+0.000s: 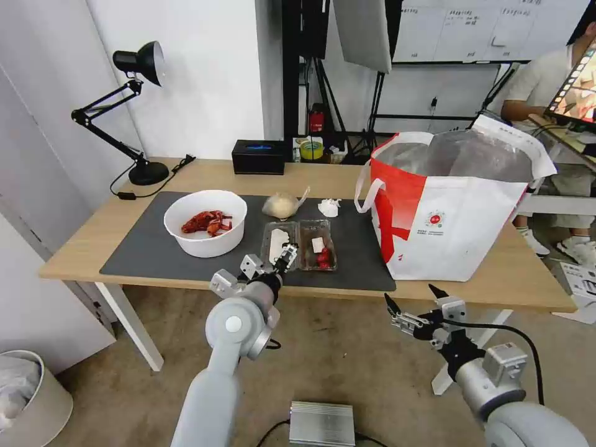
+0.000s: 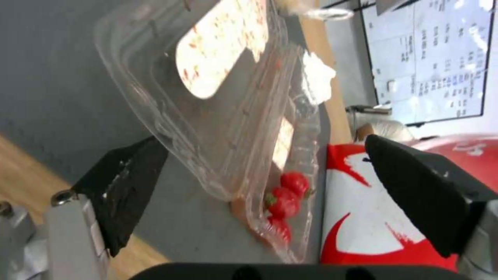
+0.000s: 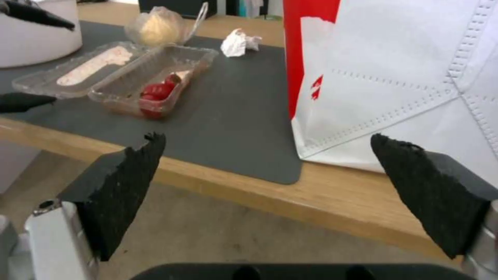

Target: Pick up the trash from the table and place it into the takeout bag.

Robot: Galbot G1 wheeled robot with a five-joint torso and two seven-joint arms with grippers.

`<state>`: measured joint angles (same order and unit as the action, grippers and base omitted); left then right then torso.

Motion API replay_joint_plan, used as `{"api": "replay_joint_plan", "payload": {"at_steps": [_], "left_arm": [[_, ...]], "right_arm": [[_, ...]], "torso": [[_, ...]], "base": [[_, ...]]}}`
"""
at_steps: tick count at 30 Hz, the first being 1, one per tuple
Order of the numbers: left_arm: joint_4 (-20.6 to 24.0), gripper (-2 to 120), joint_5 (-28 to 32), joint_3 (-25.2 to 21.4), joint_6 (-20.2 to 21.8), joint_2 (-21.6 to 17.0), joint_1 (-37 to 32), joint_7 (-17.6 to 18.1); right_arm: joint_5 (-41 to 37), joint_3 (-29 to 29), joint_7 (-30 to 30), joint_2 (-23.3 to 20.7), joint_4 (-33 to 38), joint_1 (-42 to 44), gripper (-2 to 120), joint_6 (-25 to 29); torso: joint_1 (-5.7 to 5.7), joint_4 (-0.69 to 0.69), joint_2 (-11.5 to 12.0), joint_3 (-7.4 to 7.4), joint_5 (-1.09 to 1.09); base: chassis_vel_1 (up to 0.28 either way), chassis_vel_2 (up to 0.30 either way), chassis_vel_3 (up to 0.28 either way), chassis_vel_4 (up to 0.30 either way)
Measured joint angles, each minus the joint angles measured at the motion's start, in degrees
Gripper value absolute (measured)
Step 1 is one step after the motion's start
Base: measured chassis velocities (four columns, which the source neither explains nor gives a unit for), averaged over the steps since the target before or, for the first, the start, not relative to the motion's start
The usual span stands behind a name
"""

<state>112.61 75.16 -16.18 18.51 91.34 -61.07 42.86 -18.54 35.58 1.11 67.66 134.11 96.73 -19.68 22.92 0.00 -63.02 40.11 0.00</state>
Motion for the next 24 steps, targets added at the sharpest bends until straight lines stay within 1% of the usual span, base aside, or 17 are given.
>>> {"api": "replay_joint_plan", "payload": {"at_steps": [3, 4, 7, 8, 12, 24], "left_arm": [[0.2, 100, -0.2, -0.3, -1.2, 0.0, 0.0, -0.6], [0.5, 100, -0.5, -0.4, -2.0, 0.0, -0.1, -1.3], [0.9, 100, -0.7, -0.5, -2.5, 0.0, -0.2, -1.9], [1.2, 100, -0.7, -0.5, -2.7, 0.0, -0.3, -2.7], [1.9, 100, -0.6, -0.3, -2.9, 0.0, -0.5, -4.0], [2.8, 100, -0.7, -0.3, -4.1, 0.0, -0.2, -5.8]], "right_arm": [[0.5, -0.4, 0.0, 0.2, -0.2, -0.1, 100, 0.1], [0.5, -0.5, 0.0, 0.3, -0.2, -0.1, 100, 0.1], [0.6, -0.6, 0.1, 0.4, -0.2, -0.1, 100, 0.1], [0.6, -0.6, 0.1, 0.4, -0.2, -0.1, 100, 0.1], [0.6, -0.5, 0.1, 0.4, 0.1, 0.1, 100, 0.2], [0.6, -0.4, 0.1, 0.6, 0.4, 0.4, 100, 0.4]], "torso": [[0.00, 0.00, 0.0, 0.00, 0.00], [0.00, 0.00, 0.0, 0.00, 0.00], [0.00, 0.00, 0.0, 0.00, 0.00], [0.00, 0.00, 0.0, 0.00, 0.00], [0.00, 0.00, 0.0, 0.00, 0.00], [0.00, 0.00, 0.0, 0.00, 0.00]], "base": [[0.000, 0.000, 0.000, 0.000], [0.000, 0.000, 0.000, 0.000], [0.000, 0.000, 0.000, 0.000], [0.000, 0.000, 0.000, 0.000], [0.000, 0.000, 0.000, 0.000], [0.000, 0.000, 0.000, 0.000]]}}
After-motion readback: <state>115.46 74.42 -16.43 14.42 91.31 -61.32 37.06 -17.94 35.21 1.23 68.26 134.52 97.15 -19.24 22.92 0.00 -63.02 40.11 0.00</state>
